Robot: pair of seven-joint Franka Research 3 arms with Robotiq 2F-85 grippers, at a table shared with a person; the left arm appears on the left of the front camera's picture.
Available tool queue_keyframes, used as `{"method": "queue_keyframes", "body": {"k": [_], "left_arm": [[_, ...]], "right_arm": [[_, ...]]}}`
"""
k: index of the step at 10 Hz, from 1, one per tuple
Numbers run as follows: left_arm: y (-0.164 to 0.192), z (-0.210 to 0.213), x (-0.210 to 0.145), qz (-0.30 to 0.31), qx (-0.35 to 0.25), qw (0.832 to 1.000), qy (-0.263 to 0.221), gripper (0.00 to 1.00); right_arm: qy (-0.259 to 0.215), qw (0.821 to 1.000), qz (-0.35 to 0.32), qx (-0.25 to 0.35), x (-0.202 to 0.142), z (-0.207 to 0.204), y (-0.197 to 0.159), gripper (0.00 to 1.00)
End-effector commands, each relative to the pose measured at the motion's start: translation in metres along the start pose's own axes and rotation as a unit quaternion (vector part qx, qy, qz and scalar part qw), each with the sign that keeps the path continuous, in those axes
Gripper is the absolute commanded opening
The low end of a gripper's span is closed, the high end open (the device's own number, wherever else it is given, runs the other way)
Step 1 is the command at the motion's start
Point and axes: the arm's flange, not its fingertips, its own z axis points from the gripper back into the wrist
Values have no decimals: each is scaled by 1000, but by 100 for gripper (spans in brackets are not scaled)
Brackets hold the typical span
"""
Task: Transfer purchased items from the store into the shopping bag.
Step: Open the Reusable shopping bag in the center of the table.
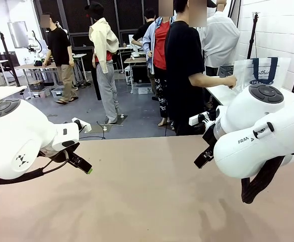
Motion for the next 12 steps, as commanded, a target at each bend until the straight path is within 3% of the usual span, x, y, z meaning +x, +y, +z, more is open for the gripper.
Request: {"method": "queue_keyframes", "body": {"k": [1, 12], "left_arm": [[1, 0, 0, 2, 0, 1000, 0, 100], [1, 0, 0, 2, 0, 1000, 0, 100]], "right_arm": [[0, 1000, 0, 0, 0, 0, 0, 100], [0, 1000, 0, 0, 0, 0, 0, 100]]}}
